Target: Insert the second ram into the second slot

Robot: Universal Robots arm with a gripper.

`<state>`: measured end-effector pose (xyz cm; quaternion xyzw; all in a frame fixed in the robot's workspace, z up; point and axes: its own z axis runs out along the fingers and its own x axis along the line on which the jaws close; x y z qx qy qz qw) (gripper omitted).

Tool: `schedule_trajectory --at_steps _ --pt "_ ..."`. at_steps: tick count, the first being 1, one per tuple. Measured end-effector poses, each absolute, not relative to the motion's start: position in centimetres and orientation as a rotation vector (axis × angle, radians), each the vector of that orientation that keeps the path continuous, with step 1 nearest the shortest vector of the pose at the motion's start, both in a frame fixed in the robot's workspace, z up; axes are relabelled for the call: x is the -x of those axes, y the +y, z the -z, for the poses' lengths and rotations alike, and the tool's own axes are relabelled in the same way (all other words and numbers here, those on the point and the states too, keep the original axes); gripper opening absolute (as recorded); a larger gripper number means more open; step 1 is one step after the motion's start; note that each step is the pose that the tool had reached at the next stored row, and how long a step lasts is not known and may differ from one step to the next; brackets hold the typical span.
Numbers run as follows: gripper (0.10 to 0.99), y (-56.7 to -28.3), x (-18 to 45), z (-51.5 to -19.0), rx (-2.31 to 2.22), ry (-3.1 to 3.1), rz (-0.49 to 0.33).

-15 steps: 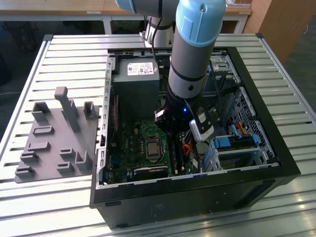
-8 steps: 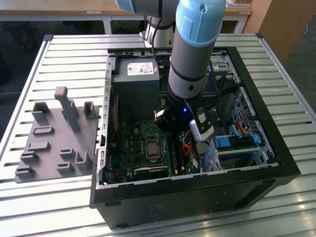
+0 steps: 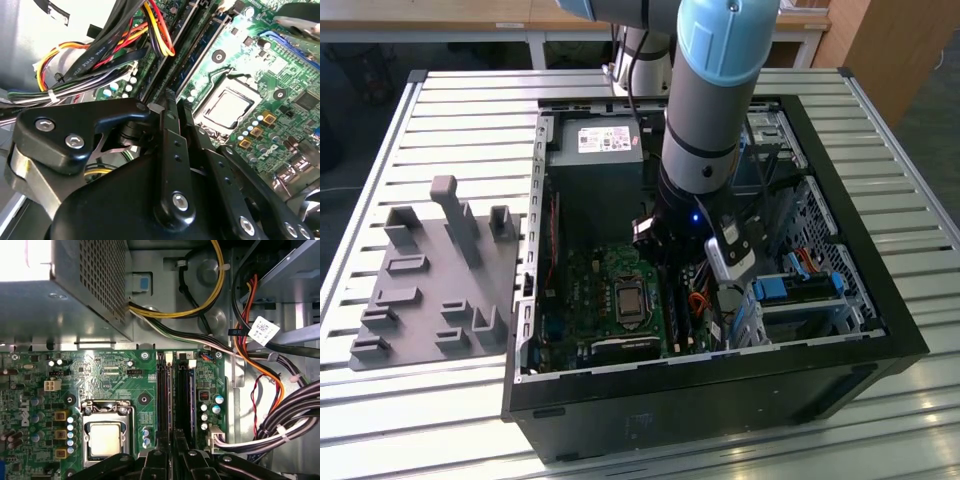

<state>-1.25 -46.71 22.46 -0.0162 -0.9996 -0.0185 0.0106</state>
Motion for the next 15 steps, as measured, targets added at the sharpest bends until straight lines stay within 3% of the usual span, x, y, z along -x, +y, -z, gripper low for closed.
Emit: schedule_trajectory --at_steps 5,6,8,15 --pt "0.188 -46.68 1.25 -22.65 0.050 -3.119 0.054" --pt "0.122 -46.68 1.24 -22.65 0.051 -3.119 0.054" --pt "0.106 -46.67 1.19 -22.59 0.051 -3.119 0.053" --pt "0.106 -46.66 1.12 -22.33 0.051 -3.119 0.053"
